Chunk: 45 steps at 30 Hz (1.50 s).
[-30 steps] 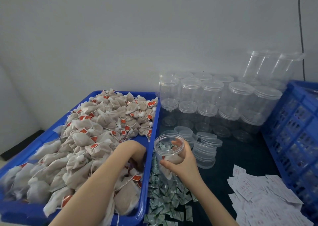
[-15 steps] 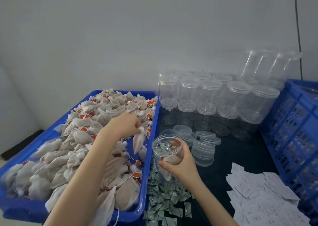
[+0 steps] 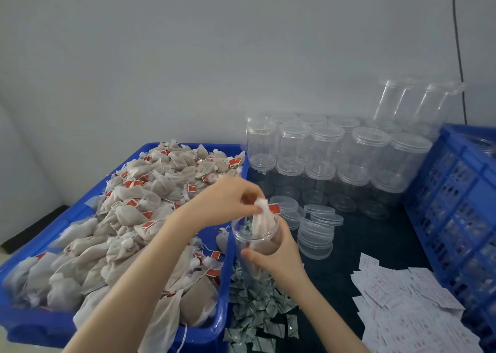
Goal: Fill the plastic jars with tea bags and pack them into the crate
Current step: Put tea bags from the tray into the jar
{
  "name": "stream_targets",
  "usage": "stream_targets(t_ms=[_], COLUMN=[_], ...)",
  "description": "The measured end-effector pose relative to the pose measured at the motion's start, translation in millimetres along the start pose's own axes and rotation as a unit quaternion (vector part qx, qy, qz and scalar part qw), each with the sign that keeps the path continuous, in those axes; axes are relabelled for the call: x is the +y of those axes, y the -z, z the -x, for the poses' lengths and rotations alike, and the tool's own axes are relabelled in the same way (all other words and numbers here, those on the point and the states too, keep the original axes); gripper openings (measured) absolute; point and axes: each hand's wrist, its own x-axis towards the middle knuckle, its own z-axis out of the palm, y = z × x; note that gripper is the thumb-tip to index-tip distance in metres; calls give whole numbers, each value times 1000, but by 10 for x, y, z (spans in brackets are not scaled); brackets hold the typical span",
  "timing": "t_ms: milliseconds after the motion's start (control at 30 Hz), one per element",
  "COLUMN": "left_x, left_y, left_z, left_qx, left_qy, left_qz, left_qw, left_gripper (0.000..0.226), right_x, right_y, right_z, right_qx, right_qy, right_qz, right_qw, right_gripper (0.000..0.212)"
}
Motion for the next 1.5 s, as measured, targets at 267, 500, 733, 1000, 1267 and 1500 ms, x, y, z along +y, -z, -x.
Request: stream_targets(t_ms=[267, 500, 733, 1000, 1267, 1500], left_x=[-433, -975, -863, -662, -178, 209], left_y=[-30, -159, -67, 21, 208, 125], left_z=[-27, 247, 170, 77, 28, 51], left_qx=[11, -130, -13, 93, 208, 152], left_qy=[133, 397, 346, 226, 86, -34], left_qz=[-105, -296, -240, -86, 46, 47], left_qw=[986, 859, 907, 966, 973, 987], left_gripper=[26, 24, 23, 11, 9, 16], right_x=[61, 83, 74, 84, 91, 80], right_y=[94, 152, 143, 179, 125, 89], right_z=[36, 56, 67, 62, 38, 44], right_qx=[16, 17, 17, 13, 8, 12], right_qy=[-11, -7, -10, -18, -17, -14], right_qz=[8, 24, 20, 18, 22, 29], right_qw=[1000, 1000, 1000, 1000, 1000, 999], right_gripper=[88, 81, 85, 80, 81, 81])
